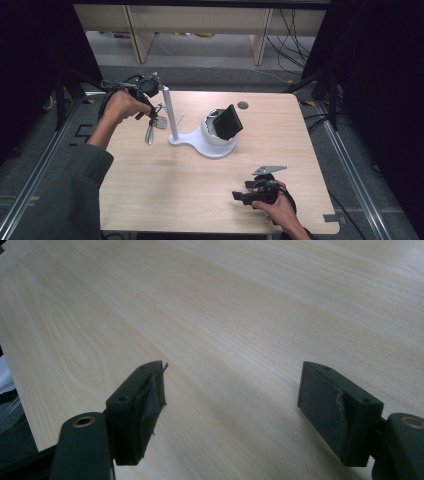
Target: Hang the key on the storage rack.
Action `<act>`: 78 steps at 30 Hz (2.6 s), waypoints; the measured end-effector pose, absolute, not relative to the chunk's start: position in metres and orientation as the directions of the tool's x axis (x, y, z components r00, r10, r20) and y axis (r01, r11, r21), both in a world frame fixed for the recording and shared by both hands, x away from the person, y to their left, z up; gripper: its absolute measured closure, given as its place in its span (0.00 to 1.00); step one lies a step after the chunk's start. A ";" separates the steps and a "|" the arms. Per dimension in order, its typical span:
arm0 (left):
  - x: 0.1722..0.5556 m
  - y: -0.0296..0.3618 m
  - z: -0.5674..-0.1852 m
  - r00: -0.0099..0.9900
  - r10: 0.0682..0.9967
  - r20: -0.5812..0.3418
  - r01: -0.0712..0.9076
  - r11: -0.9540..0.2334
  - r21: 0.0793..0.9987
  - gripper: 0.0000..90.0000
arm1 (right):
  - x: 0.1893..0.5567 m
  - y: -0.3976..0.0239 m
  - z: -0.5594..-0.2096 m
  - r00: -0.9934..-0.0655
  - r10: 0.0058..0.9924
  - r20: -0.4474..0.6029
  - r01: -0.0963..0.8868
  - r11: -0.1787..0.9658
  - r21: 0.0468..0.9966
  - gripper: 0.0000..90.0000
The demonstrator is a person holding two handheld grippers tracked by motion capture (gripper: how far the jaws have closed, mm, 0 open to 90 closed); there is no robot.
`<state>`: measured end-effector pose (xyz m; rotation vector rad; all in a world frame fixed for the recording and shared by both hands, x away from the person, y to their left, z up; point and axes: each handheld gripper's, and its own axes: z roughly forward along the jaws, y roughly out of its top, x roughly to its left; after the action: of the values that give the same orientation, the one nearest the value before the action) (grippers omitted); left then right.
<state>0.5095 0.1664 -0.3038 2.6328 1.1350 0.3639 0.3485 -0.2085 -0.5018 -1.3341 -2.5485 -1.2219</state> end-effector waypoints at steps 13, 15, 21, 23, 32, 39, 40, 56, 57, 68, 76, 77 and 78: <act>0.500 0.178 -0.305 0.659 0.746 0.098 0.674 -0.643 0.364 0.73 | 0.349 -0.210 -0.502 -0.637 0.702 0.318 0.694 0.343 0.633 0.31; 0.498 0.180 -0.305 0.661 0.744 0.094 0.670 -0.642 0.373 0.71 | 0.350 -0.210 -0.502 -0.640 0.699 0.319 0.691 0.342 0.637 0.31; 0.486 0.185 -0.306 0.655 0.752 0.073 0.670 -0.624 0.402 0.62 | 0.350 -0.210 -0.502 -0.632 0.703 0.325 0.696 0.332 0.637 0.31; 0.484 0.186 -0.307 0.662 0.746 0.069 0.667 -0.629 0.398 0.56 | 0.350 -0.210 -0.501 -0.636 0.703 0.318 0.692 0.337 0.638 0.31; 0.465 0.193 -0.320 0.648 0.760 0.037 0.673 -0.596 0.438 0.43 | 0.350 -0.209 -0.502 -0.630 0.701 0.333 0.700 0.327 0.635 0.31; 0.451 0.195 -0.330 0.654 0.756 0.027 0.657 -0.585 0.476 0.35 | 0.351 -0.210 -0.502 -0.632 0.705 0.320 0.694 0.331 0.640 0.31; 0.449 0.195 -0.332 0.658 0.753 0.030 0.653 -0.590 0.475 0.35 | 0.351 -0.210 -0.502 -0.633 0.705 0.320 0.693 0.331 0.640 0.31; 0.414 0.190 -0.361 0.697 0.717 -0.002 0.611 -0.592 0.526 0.29 | 0.351 -0.211 -0.501 -0.636 0.702 0.321 0.688 0.327 0.647 0.31; 0.411 0.190 -0.363 0.698 0.716 -0.004 0.607 -0.589 0.534 0.29 | 0.351 -0.211 -0.501 -0.636 0.702 0.321 0.688 0.327 0.647 0.31; 0.386 0.181 -0.390 0.719 0.695 -0.014 0.567 -0.575 0.590 0.26 | 0.353 -0.208 -0.503 -0.641 0.694 0.329 0.688 0.330 0.646 0.31; 0.371 0.185 -0.405 0.717 0.696 -0.044 0.574 -0.553 0.604 0.23 | 0.353 -0.205 -0.502 -0.638 0.702 0.316 0.689 0.336 0.643 0.31; 0.370 0.185 -0.406 0.714 0.699 -0.042 0.574 -0.549 0.608 0.23 | 0.353 -0.205 -0.502 -0.640 0.700 0.317 0.688 0.338 0.642 0.31; 0.369 0.186 -0.408 0.710 0.703 -0.041 0.574 -0.545 0.611 0.23 | 0.353 -0.205 -0.502 -0.640 0.700 0.317 0.688 0.338 0.642 0.31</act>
<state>0.3687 0.1857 -0.4081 2.3095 0.9678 0.2778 0.3534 -0.2052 -0.5025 -1.3395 -2.5823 -1.2266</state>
